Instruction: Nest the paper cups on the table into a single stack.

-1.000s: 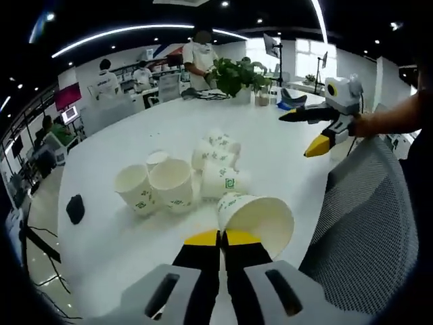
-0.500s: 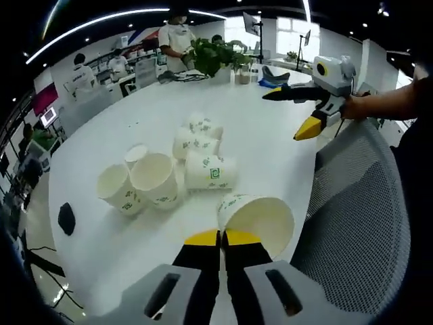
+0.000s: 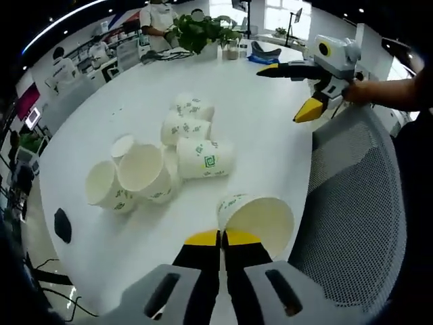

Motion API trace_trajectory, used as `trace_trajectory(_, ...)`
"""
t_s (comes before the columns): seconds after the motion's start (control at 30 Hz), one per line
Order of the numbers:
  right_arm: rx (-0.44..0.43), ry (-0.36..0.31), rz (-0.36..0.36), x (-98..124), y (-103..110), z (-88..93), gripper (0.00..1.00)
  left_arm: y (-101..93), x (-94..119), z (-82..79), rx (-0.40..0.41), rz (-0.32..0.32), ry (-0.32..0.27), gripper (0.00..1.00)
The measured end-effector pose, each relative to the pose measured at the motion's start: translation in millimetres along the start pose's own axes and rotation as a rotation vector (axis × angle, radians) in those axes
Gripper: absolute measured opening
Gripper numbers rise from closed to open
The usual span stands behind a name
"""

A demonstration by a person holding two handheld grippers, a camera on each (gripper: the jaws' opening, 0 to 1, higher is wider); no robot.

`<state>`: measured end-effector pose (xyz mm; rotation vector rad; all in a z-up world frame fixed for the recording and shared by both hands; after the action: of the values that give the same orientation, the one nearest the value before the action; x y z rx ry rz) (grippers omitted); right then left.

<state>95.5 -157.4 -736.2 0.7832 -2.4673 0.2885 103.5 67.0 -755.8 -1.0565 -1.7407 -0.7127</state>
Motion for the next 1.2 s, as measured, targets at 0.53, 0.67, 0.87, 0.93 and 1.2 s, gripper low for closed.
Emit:
trace_trajectory(0.53,-0.002,0.013,0.005,0,0,1.2,0.93,0.0,-11,-7.6,0.029,0.069,0.142,0.0)
trace_trajectory(0.67,-0.006,0.016,0.005,-1,-3,3.4,0.92,-1.8,-11,-11.5,0.025,0.08,0.138,0.0)
trace_trajectory(0.87,-0.005,0.023,0.002,-2,-3,4.8,0.92,-1.4,-13,-17.0,0.032,0.085,0.128,0.0)
trace_trajectory(0.93,-0.006,0.022,0.003,-2,-3,4.4,0.92,-1.7,-12,-18.8,0.034,0.087,0.124,0.0)
trace_trajectory(1.2,-0.009,0.026,0.0,-2,-1,4.3,0.92,1.1,-15,-26.0,0.036,0.092,0.096,0.0)
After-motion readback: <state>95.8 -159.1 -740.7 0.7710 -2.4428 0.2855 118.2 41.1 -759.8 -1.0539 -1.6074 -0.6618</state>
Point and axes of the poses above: the point that each gripper's makers call its tool centre point, and the gripper's own axes: x roughly backward along the fingers, y roughly to its left, z roughly out of its underside, the point moved 2 cm from there along x, roughly backward along the fingers, and after that the axes turned 11 degrees about y, right-handed, at the moved point
